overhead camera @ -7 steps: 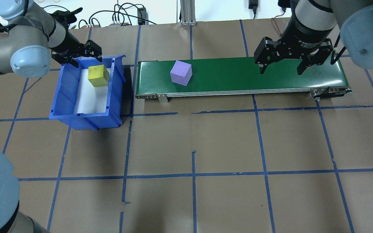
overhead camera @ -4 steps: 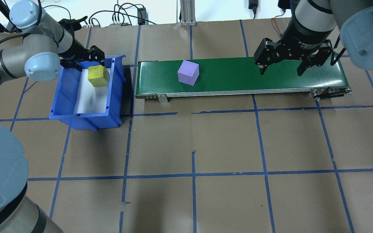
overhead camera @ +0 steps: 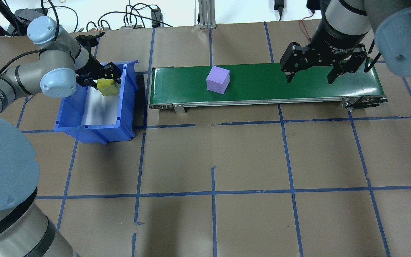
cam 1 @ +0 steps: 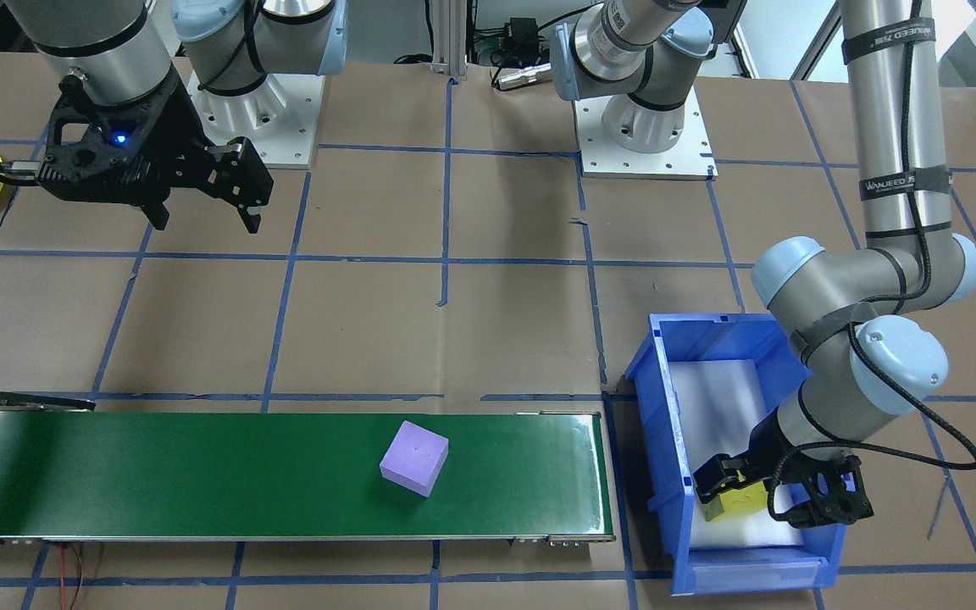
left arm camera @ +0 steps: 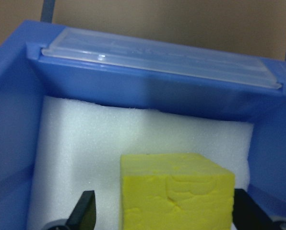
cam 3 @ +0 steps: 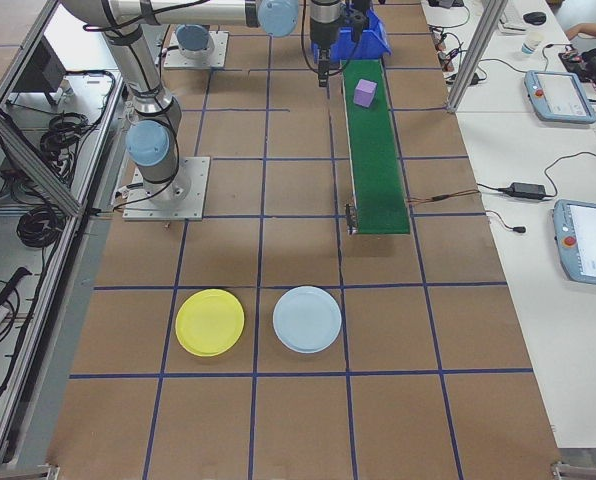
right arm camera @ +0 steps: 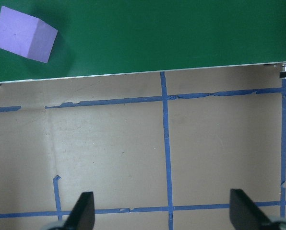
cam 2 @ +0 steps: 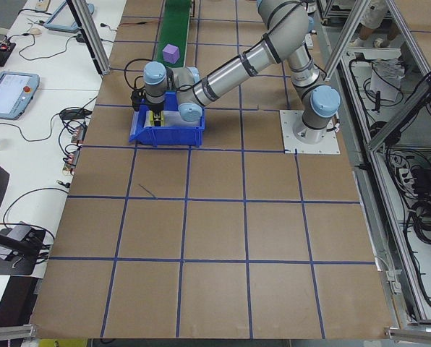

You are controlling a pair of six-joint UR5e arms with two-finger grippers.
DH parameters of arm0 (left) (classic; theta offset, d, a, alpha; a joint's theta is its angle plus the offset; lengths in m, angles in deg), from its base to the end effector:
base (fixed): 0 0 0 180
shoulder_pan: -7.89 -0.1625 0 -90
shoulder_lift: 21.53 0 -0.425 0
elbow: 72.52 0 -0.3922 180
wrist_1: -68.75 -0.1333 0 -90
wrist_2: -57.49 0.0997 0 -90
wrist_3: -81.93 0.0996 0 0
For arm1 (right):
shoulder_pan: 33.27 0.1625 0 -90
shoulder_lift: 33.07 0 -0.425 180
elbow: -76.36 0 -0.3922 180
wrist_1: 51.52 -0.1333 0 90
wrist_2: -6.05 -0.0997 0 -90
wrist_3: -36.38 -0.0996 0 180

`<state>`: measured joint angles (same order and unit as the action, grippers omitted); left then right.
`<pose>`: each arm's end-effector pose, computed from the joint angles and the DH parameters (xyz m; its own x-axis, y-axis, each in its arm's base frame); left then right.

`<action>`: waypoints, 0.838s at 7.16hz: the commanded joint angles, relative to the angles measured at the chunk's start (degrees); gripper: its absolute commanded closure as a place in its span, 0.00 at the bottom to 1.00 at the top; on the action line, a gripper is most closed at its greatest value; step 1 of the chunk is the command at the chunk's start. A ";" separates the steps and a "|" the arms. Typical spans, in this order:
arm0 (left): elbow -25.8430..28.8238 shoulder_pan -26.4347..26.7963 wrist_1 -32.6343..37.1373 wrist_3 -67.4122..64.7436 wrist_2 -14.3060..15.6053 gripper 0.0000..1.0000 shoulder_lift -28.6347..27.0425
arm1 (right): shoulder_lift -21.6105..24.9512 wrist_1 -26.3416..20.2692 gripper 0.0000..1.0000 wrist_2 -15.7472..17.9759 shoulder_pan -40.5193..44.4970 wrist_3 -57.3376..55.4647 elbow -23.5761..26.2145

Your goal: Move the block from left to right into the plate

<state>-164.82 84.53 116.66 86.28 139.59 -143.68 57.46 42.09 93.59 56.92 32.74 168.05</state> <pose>0.0098 -0.6776 0.2159 -0.9825 -0.1373 0.1257 -0.1549 0.9775 -0.1429 0.1392 -0.4916 0.4844 -0.9973 0.0583 -0.0455 0.0601 0.9974 -0.0399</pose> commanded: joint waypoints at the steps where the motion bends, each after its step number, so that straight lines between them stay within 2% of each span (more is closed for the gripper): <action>1: 0.72 0.00 -1.06 4.92 -0.01 0.59 2.33 | 0.00 -0.01 0.00 0.00 0.07 -0.05 0.06; 3: 0.11 0.52 -0.37 6.02 -0.89 0.59 13.02 | 0.00 -0.01 0.00 0.00 0.07 -0.05 0.06; 4: 0.11 2.44 -0.18 6.02 -2.98 0.59 16.30 | 0.00 -0.01 0.00 0.00 0.07 -0.13 0.06; 5: 0.37 5.16 -0.70 6.02 -5.87 0.59 16.68 | 0.00 -0.01 0.00 0.00 -0.02 -0.05 0.06; 6: -0.15 7.36 -0.45 6.02 -5.99 0.59 16.16 | 0.00 -0.01 0.00 0.00 -0.02 -0.05 0.24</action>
<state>-164.68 89.21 116.13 92.26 134.84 -127.90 57.46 42.08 93.59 56.94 32.67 168.17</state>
